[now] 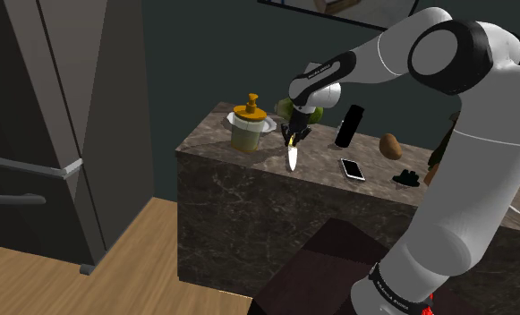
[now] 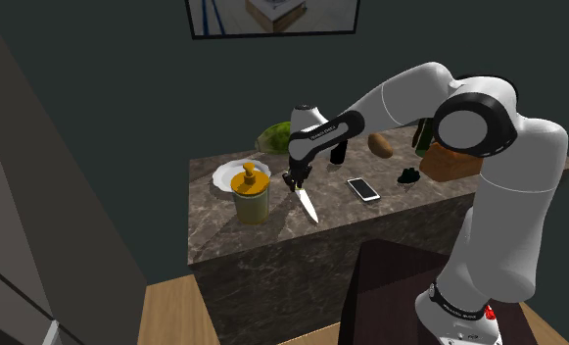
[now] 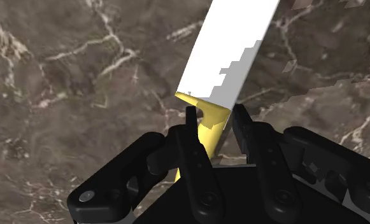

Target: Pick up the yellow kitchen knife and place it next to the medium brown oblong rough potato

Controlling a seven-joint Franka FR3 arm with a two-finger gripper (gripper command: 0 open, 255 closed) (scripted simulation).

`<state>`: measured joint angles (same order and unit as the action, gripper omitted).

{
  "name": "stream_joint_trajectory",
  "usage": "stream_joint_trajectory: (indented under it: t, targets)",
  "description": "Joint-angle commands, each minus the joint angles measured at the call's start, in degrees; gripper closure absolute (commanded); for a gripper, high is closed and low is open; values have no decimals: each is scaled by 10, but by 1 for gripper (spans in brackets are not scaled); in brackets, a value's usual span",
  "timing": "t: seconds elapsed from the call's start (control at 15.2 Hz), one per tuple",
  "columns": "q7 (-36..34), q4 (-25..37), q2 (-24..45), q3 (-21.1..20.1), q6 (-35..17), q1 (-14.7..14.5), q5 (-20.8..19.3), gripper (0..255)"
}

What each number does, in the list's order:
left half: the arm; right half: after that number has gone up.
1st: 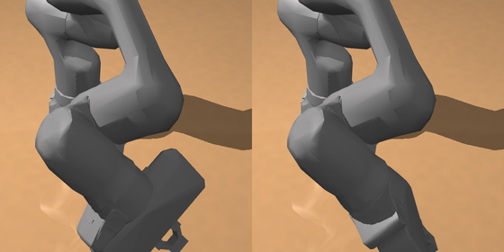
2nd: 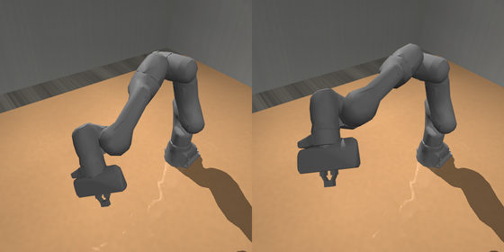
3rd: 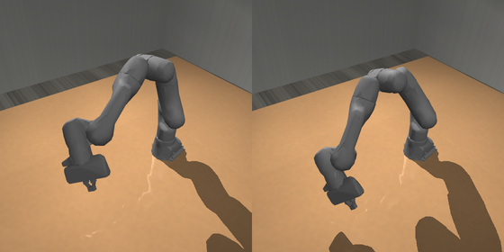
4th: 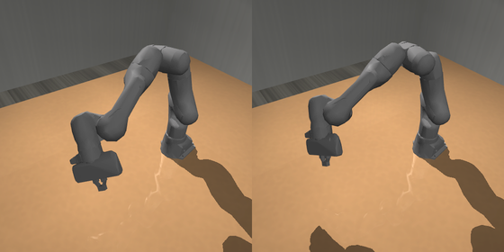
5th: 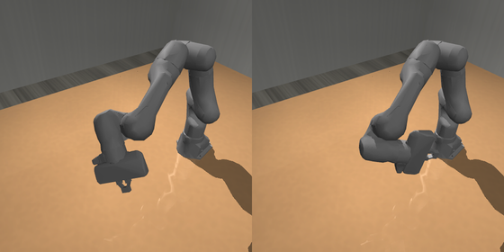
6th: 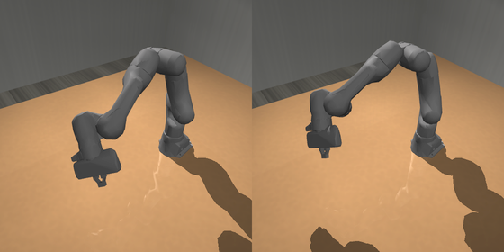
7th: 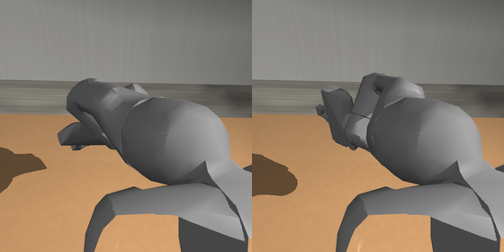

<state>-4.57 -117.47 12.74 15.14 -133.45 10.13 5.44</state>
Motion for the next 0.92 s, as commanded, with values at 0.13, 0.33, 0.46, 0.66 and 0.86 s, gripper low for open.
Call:
stream_joint_trajectory:
  t: [0.13,0.33,0.46,0.66,0.86]
  targets:
    - [0,0,0,0,0,0,0,255]
    - [0,0,0,0,0,0,0,255]
    - [-3,5,-9,1,14,-1,-4,255]
    - [-6,14,-21,3,34,-2,-9,255]
    - [-10,24,-32,4,55,-3,-14,255]
